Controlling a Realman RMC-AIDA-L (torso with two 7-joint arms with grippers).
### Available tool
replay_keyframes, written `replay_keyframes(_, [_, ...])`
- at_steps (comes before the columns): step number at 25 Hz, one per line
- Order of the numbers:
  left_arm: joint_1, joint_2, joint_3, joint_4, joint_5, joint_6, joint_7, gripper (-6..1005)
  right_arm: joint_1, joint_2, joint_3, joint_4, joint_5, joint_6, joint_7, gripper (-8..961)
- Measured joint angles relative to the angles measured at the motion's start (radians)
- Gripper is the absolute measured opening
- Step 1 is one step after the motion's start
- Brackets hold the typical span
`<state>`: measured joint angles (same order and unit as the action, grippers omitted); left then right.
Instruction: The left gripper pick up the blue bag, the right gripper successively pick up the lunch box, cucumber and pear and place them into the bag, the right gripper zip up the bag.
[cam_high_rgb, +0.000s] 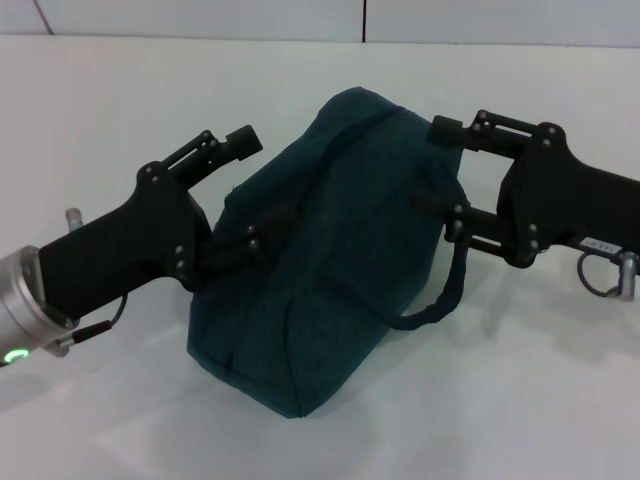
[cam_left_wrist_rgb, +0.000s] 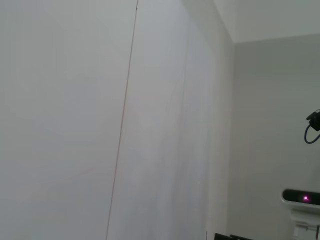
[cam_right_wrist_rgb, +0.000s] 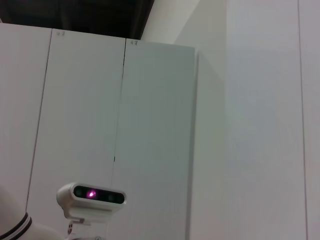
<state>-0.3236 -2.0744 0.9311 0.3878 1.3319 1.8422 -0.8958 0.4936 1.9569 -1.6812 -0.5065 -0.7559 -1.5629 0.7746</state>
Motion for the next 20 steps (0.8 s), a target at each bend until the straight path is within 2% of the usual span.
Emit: replay_keyframes(20, [0.021, -0.008, 0.001, -0.003, 0.013, 0.000, 0.003, 856, -0.035, 0.014, 0.002, -0.007, 0.000, -0.006, -0.020, 590])
